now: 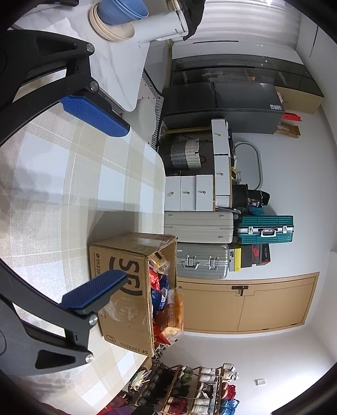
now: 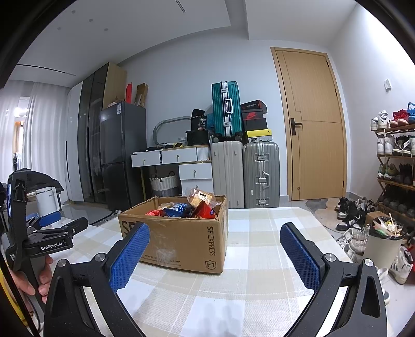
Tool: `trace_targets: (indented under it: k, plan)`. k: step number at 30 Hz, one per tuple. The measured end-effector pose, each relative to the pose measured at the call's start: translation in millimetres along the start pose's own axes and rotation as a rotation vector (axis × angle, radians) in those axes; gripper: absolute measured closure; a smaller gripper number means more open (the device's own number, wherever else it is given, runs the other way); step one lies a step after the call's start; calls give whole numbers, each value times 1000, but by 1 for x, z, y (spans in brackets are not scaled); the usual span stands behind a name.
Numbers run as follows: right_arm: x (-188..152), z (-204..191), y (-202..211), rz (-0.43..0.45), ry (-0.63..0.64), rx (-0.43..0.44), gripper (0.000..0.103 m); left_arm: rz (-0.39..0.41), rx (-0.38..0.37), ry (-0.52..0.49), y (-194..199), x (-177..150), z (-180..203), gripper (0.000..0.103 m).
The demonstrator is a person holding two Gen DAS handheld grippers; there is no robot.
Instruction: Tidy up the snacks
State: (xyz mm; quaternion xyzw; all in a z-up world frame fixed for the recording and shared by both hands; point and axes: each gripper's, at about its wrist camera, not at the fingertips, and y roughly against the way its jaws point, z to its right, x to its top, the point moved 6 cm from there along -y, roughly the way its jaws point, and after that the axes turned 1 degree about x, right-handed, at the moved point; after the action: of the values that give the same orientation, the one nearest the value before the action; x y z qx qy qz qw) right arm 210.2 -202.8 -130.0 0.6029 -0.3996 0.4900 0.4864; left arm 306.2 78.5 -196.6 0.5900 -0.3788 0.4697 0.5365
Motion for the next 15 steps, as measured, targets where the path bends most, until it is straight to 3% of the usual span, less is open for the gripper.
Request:
trace_targets:
  k: [15]
  plan:
    - [-7, 2, 1, -4, -2, -2, 1, -7, -18, -10, 7, 1, 4, 0]
